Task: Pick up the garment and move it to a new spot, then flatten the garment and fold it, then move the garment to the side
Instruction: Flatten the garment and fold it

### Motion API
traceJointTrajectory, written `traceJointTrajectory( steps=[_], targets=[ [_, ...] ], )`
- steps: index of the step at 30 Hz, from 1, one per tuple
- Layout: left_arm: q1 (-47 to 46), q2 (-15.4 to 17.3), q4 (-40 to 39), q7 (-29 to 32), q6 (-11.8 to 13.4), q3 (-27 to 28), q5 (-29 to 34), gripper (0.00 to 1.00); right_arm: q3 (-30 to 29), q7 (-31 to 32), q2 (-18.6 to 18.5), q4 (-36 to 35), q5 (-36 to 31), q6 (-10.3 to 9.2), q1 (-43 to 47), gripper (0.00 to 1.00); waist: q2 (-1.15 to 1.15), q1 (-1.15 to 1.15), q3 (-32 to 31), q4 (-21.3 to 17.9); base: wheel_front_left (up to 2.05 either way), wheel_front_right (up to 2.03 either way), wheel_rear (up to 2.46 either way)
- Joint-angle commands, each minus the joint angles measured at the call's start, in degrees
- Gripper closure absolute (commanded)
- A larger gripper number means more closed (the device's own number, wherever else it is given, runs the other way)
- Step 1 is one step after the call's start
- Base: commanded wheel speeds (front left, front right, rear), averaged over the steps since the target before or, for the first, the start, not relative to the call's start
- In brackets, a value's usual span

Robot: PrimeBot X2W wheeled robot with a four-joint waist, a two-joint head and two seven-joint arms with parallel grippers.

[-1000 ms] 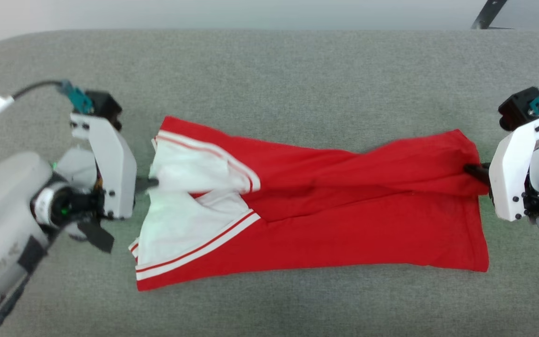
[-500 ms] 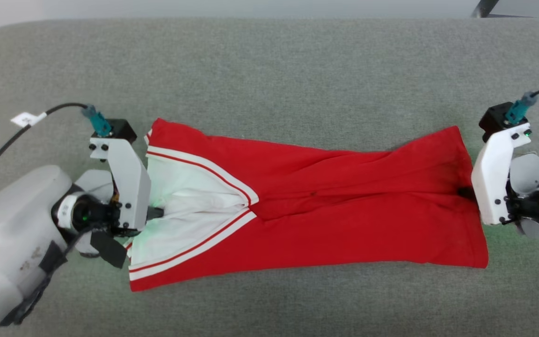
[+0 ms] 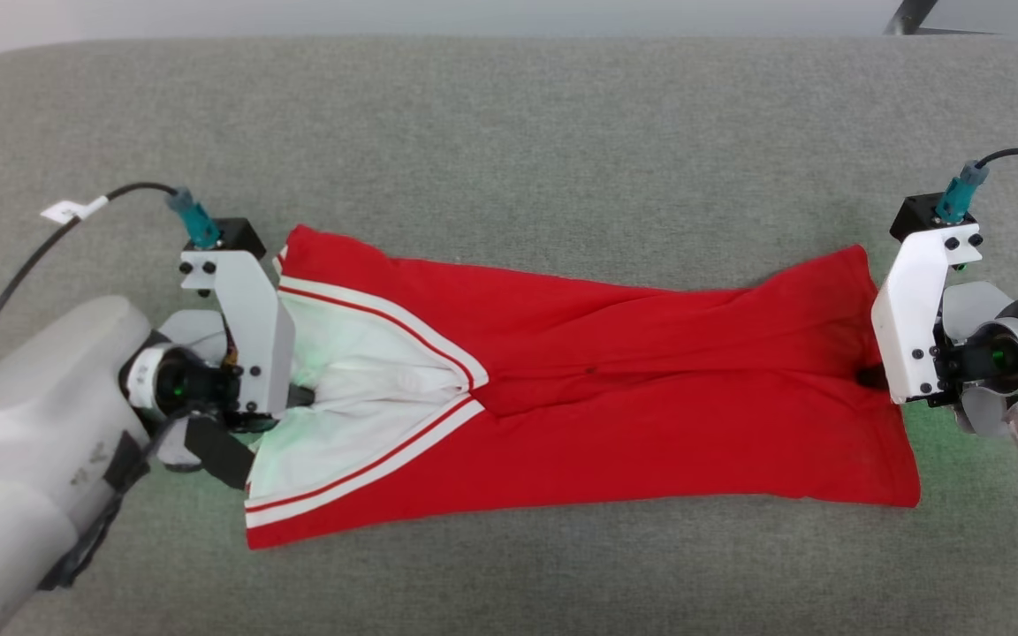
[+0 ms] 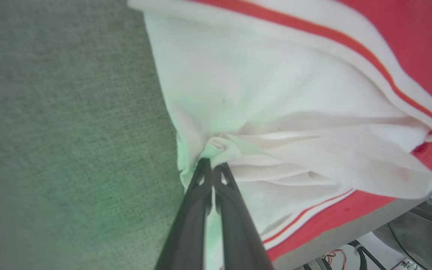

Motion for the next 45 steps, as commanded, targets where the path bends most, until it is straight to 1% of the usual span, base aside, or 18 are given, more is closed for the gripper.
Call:
traceJointTrajectory(
  steps=[1,2,3,7,11,13,16,20,21,22,23,28,33,37,39,42,43,45],
  targets=[
    [1.1,-1.3,1.0,-0.8,0.3,-0.8,0.5,0.62,0.8,1.7,1.9,2.8,-0.9,-0.08,4.2,1.00,0.00,0.00,-0.1,0.3,0.00,0.00,0.00],
    [1.0,-1.5,1.4,-1.3,0.6,-0.5,0.5,0.50,0.2,1.7,2.3,3.1,-1.5,-0.08,4.2,1.00,0.00,0.00,-0.1,0.5,0.00,0.00,0.00],
    [1.0,-1.7,1.8,-1.6,0.7,-0.4,0.4,0.00,-0.4,1.6,2.6,3.5,-2.2,-0.08,4.4,1.00,0.00,0.00,-0.2,0.7,0.00,0.00,0.00],
    [0.7,-1.8,3.1,-2.8,0.5,-0.2,1.2,0.00,-2.4,1.0,3.3,5.0,-4.2,-0.08,5.7,1.00,0.00,0.00,-1.3,1.7,0.00,0.00,0.00],
    [-1.0,-1.1,2.1,-1.2,0.1,-0.4,2.3,0.00,-3.9,1.1,3.0,6.7,-6.2,-0.08,7.8,1.00,0.00,0.00,-3.6,3.3,0.00,0.00,0.00],
    [-2.3,-0.7,1.1,-0.3,0.5,-0.4,2.8,0.00,-4.7,1.0,3.0,7.5,-6.4,-0.08,8.9,1.00,0.00,0.00,-5.0,4.1,0.00,0.00,0.00],
    [-3.0,0.9,-0.6,0.2,1.7,-0.4,3.6,0.00,-5.7,0.8,3.5,8.2,-7.4,-0.08,10.3,1.00,0.00,0.00,-7.5,4.9,0.00,0.00,0.00],
    [-2.2,3.0,-4.4,-2.9,2.6,0.6,4.3,0.00,-6.4,-0.1,4.4,8.0,-7.8,-0.08,12.2,1.00,0.00,0.00,-10.6,5.7,0.00,0.00,0.00],
    [-1.5,3.7,-5.6,-4.4,2.7,1.0,4.4,0.00,-6.8,-0.9,4.6,7.6,-7.6,-0.08,12.7,0.82,0.00,0.00,-11.4,5.8,0.00,0.00,0.00],
    [-0.9,4.4,-6.8,-6.3,2.2,1.2,5.0,0.00,-6.7,-1.8,4.7,7.0,-8.1,-0.08,13.0,0.30,0.00,0.00,-12.1,5.9,0.00,0.00,0.00],
    [-0.2,5.3,-7.9,-8.5,2.4,1.8,5.1,0.00,-6.5,-2.6,4.7,6.6,-8.5,-0.08,13.5,0.00,0.00,0.00,-12.8,5.9,0.00,0.00,0.00],
    [5.7,8.8,-13.0,-20.7,3.2,2.9,7.9,0.00,-7.0,-6.1,3.4,4.1,-8.8,-0.09,16.3,0.00,0.00,0.00,-16.2,5.9,0.00,0.00,0.00],
    [13.0,11.3,-17.1,-35.7,5.4,5.3,9.8,0.00,-8.9,-11.4,1.6,-1.5,-8.5,-0.09,19.3,0.00,0.00,0.00,-18.8,5.8,0.00,0.00,0.00],
    [19.4,11.1,-19.9,-47.7,6.5,7.3,10.0,0.00,-10.3,-15.6,-0.1,-7.1,-9.4,-0.09,23.5,0.00,0.00,0.00,-20.1,5.9,0.00,0.00,0.00],
    [22.3,10.6,-20.4,-53.2,7.8,8.8,9.4,0.00,-11.5,-18.2,-0.8,-10.0,-9.5,-0.09,25.9,0.00,0.00,0.00,-20.7,6.2,0.00,0.00,0.00],
    [25.8,9.7,-21.1,-57.3,8.4,9.8,11.2,0.00,-13.1,-21.8,-1.2,-14.1,-10.4,-0.08,29.4,0.00,0.00,0.00,-21.3,6.3,0.00,0.00,0.00],
    [26.8,9.3,-21.1,-57.9,8.8,10.7,11.3,0.00,-13.8,-23.1,-1.4,-15.1,-10.7,-0.09,30.5,0.00,0.00,0.00,-21.6,6.4,0.00,0.00,0.00],
    [28.8,8.3,-21.5,-58.5,8.6,12.0,13.1,0.00,-13.8,-26.0,-1.5,-18.6,-11.4,-0.08,32.7,0.00,0.00,0.00,-22.0,6.6,0.00,0.00,0.00]
  ],
)
